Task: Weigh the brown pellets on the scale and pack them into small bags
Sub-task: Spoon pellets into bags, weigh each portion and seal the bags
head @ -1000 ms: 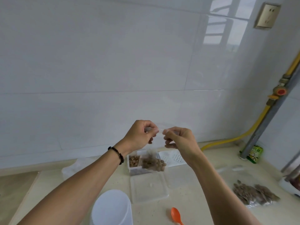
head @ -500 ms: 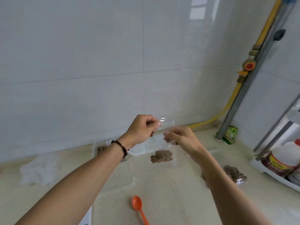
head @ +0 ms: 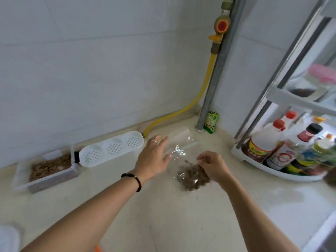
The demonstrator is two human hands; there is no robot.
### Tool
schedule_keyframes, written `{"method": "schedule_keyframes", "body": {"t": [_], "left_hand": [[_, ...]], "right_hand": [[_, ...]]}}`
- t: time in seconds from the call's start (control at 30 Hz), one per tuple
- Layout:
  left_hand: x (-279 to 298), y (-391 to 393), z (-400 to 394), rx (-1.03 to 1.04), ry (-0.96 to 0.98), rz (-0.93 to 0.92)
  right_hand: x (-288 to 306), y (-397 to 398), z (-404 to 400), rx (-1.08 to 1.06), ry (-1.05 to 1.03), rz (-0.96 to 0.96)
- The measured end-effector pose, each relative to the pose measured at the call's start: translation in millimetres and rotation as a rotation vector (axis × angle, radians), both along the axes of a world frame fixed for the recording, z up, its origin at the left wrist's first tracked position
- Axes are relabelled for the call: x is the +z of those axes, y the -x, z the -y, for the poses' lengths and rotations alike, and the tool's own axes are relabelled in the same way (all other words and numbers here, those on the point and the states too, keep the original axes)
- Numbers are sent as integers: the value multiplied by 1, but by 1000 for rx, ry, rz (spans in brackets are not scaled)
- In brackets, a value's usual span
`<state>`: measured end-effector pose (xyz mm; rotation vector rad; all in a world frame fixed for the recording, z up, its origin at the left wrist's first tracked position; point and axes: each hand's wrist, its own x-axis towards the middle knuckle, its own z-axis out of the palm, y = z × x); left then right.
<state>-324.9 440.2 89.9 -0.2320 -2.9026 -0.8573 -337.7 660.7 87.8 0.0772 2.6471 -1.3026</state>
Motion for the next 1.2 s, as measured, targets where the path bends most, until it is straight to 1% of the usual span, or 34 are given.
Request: {"method": "schedule_keyframes", "body": {"t": [0.1, 0.2, 0.27, 0.33, 0.4, 0.47, 0.53, 0.63, 0.73, 0.87, 1.03, 1.1, 1.2], "left_hand": [[-42, 8, -20, -190, 189, 84], [-75, 14, -28, -224, 333, 241], [-89, 13, -29, -227, 356, 317], [-97, 12, -30, -228, 357, 347], [-101, 11, -30, -217, 352, 364], [-104, 9, -32, -199, 340, 373], [-105, 7, -32, -193, 331, 365], [-104, 1, -27, -177, 322, 348], [-97, -10, -11, -145, 331, 349], [-85, -36, 32, -43, 346, 361], [-78, -64, 103, 147, 364, 394], [-81, -68, 127, 223, 380, 412], [-92, -70, 149, 319, 384, 493]], "right_hand": [[-24, 24, -6, -16, -32, 9], [-44, 41, -4, 23, -115, 60], [-51, 45, -5, 102, -290, -3], [-53, 42, -7, 212, -483, -131], [-53, 35, -5, 347, -590, -209], [-61, 28, -3, 456, -629, -183], [-72, 23, -4, 498, -649, -136], [-77, 17, -6, 501, -672, -128], [-66, 15, 7, 468, -612, -150], [-49, 15, 54, 454, -521, -173], [-65, 11, 131, 499, -389, -134], [-74, 12, 158, 493, -388, -115], [-89, 17, 186, 433, -478, -119]]}}
